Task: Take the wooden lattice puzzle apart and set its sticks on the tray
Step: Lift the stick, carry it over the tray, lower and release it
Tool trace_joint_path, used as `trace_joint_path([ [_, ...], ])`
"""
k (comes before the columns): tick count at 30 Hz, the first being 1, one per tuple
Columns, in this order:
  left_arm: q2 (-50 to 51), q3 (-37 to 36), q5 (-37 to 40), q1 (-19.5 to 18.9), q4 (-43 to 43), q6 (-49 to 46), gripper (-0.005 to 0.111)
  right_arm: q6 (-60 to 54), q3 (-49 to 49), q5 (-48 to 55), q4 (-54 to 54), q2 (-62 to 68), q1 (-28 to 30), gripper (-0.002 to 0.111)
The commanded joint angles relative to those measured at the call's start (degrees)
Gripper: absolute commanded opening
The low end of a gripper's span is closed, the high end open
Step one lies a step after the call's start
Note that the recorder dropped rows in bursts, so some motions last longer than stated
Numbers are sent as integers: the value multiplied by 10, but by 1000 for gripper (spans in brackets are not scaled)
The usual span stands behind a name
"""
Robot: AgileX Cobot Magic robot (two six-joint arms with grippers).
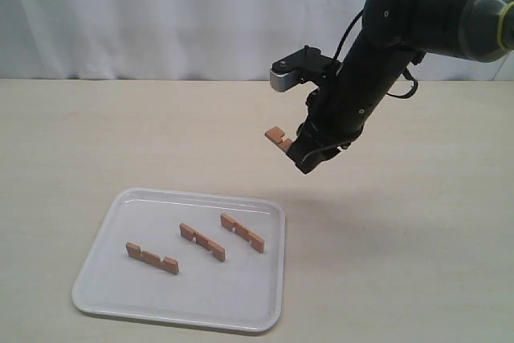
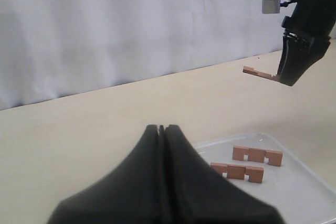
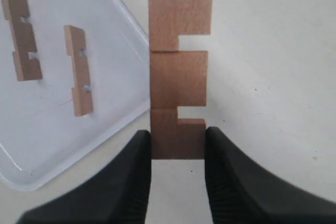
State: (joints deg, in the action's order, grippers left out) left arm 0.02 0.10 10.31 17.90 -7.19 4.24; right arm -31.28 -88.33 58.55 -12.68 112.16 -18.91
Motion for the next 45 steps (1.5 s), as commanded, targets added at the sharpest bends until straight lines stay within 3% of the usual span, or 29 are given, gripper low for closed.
trace_joint_path([
  [1,0,0,-4,2,4,3,0,-31,1,18,-35,-9,1,4],
  [16,0,0,-4,2,4,3,0,-59,1,27,-64,-9,-1,4],
  [31,0,0,-4,2,4,3,0,-73,1,28,-33,24,-144,4],
  [45,0,0,-4,2,4,3,0,-73,1,22,-45,96,-166,6],
])
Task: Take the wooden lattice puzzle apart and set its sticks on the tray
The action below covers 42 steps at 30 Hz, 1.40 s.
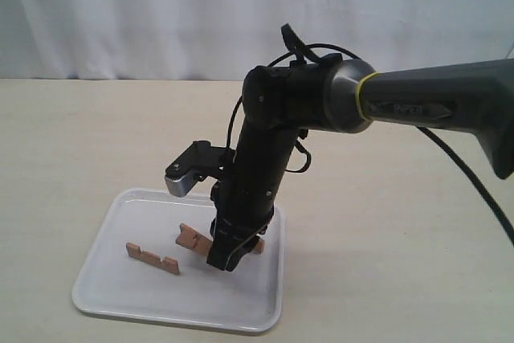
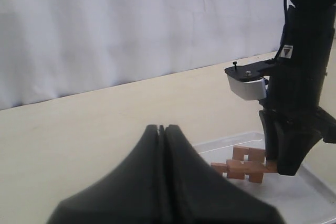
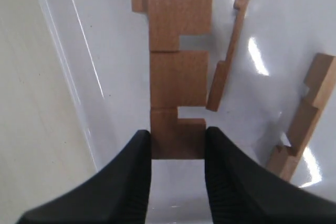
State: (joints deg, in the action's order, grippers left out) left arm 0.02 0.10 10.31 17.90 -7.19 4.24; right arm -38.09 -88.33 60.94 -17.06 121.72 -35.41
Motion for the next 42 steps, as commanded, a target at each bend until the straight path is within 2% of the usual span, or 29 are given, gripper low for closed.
trace_joint_path([
  [1,0,0,-4,2,4,3,0,-5,1,-1,-2,1,-1,9],
  [18,0,0,-4,2,4,3,0,-4,1,9,-16,1,-1,53],
  [21,0,0,-4,2,4,3,0,-4,1,9,-16,1,-1,56],
  [28,0,0,-4,2,4,3,0,6,-4,17,12,-6,-1,52],
  [30,0,0,-4,2,4,3,0,17,-10,31,40,-12,-1,40],
  [33,0,0,-4,2,4,3,0,35,-9,41,85,-28,0,9],
  [34,0,0,-4,2,4,3,0,57,-9,38,94,-33,3,4],
  [40,0,0,-4,2,4,3,0,207,-9,62,137,-55,53,4],
  [42,0,0,-4,2,4,3,0,248,-9,86,144,-59,89,4],
])
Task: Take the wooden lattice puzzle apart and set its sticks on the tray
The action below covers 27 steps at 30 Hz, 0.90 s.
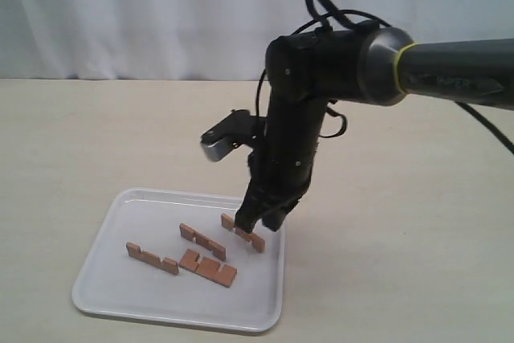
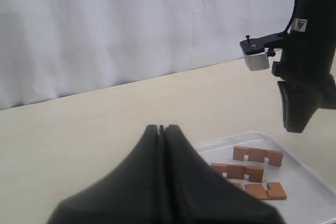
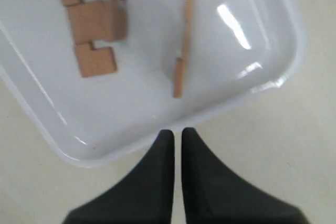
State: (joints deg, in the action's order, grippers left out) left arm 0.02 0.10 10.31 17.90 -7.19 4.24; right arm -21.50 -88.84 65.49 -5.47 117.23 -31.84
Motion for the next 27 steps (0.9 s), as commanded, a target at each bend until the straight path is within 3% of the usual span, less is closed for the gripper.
trace_joint_path([
  [1,0,0,-4,2,4,3,0,100,-4,45,28,-17,71,4],
  [6,0,0,-4,2,4,3,0,172,32,45,28,-49,153,4],
  [14,0,0,-4,2,4,3,0,204,188,-1,39,-187,248,4],
  [19,0,0,-4,2,4,3,0,223,285,-123,91,-307,258,4],
  [27,0,0,-4,2,4,3,0,243,456,-429,89,-504,258,4],
])
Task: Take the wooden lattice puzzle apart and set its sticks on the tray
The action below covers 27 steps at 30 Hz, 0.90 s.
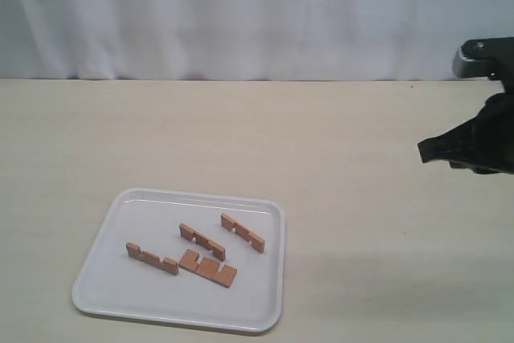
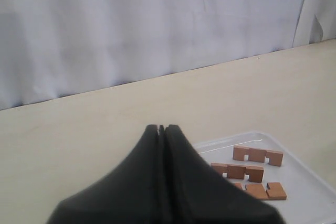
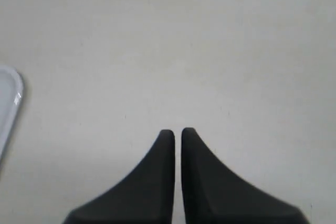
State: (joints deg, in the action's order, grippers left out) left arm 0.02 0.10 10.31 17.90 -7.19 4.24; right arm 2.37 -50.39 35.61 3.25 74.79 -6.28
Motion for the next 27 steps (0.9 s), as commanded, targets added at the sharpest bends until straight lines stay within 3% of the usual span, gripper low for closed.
trace_joint_path([
  [1,0,0,-4,2,4,3,0,4,88,-148,1,-95,3,4],
  [12,0,0,-4,2,3,3,0,4,128,-173,-46,-216,1,4],
  [27,0,0,-4,2,3,3,0,4,128,-174,-46,-243,1,4],
])
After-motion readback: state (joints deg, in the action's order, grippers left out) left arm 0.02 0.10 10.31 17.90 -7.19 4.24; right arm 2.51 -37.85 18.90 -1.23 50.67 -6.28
